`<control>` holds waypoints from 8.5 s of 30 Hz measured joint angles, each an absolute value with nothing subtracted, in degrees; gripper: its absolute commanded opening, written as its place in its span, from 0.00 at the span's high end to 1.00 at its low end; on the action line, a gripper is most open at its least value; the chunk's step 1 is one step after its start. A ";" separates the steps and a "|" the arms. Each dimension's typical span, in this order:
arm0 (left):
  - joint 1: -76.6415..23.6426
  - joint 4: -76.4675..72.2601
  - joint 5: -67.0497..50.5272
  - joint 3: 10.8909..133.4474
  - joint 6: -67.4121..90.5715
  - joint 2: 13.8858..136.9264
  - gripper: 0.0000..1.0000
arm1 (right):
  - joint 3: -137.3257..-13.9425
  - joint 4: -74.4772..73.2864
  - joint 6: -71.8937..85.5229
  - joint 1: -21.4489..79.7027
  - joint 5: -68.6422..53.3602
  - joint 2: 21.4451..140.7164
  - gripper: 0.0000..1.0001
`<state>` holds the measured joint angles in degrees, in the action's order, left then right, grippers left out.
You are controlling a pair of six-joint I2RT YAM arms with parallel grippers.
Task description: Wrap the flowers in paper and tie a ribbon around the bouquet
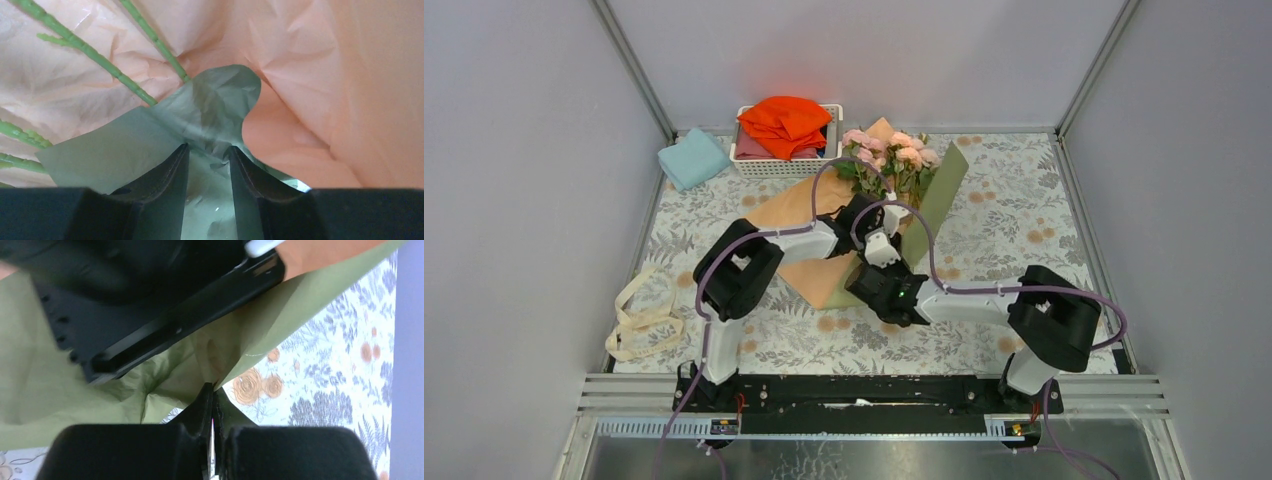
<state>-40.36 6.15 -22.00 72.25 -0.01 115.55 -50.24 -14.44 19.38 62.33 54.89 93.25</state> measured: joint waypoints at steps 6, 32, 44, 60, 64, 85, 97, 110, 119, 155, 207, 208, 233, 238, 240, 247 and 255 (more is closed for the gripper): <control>-35.79 5.63 -29.02 71.26 2.76 115.55 0.52 | -46.59 0.49 2.90 64.69 51.07 93.27 1.00; -13.91 8.91 -53.52 74.96 14.74 107.11 0.01 | -48.99 13.21 -24.73 64.71 37.58 101.60 1.00; -13.43 -0.84 -61.80 69.82 26.61 106.30 0.01 | -49.01 13.19 -26.79 64.31 36.29 101.69 1.00; -16.16 0.45 -57.82 69.73 23.92 108.71 0.23 | -49.74 12.99 -28.75 63.94 35.29 101.69 1.00; -17.96 2.46 -56.55 71.02 22.98 110.43 0.99 | -50.00 12.51 -29.39 63.94 34.96 101.69 0.99; -15.38 7.70 -48.64 72.84 16.45 116.88 1.00 | -41.50 5.17 -3.14 59.07 16.16 78.50 0.45; -15.38 9.21 -45.80 72.84 12.88 116.88 1.00 | -43.77 9.50 10.72 46.54 -3.60 87.20 0.96; -15.35 12.82 -39.90 73.28 5.50 116.88 1.00 | -34.00 1.87 18.98 43.53 -3.84 82.37 0.91; -15.75 12.99 -39.81 73.28 3.95 116.40 1.00 | -36.03 1.13 27.40 38.04 -12.08 79.96 0.19; -19.68 16.29 -37.67 65.08 0.45 109.95 1.00 | -30.02 6.33 38.46 32.84 -23.68 83.29 0.57; -23.64 18.55 -26.06 65.34 -6.15 108.12 1.00 | -59.61 6.50 18.44 11.97 -26.65 107.35 0.49; -23.66 18.57 -26.00 65.34 -6.15 108.09 1.00 | -57.82 6.11 18.28 14.17 -24.97 104.31 0.53; -23.44 32.01 -27.14 77.82 -10.44 99.15 0.36 | -30.79 17.15 32.49 36.82 -23.81 88.73 0.82; -26.74 35.99 -32.99 82.61 -12.73 92.40 0.76 | -30.79 17.02 33.06 36.82 -23.75 88.75 0.82; -28.32 36.14 -35.09 81.95 -12.97 91.96 0.79 | -30.79 17.04 33.41 36.82 -23.86 88.77 0.82; -32.64 35.59 -37.45 71.77 -12.93 99.53 0.77 | -30.79 17.06 34.87 36.82 -24.95 89.25 0.82; -32.58 31.11 -29.50 65.98 -12.64 102.37 0.77 | -30.79 16.82 35.22 36.82 -25.17 89.36 0.81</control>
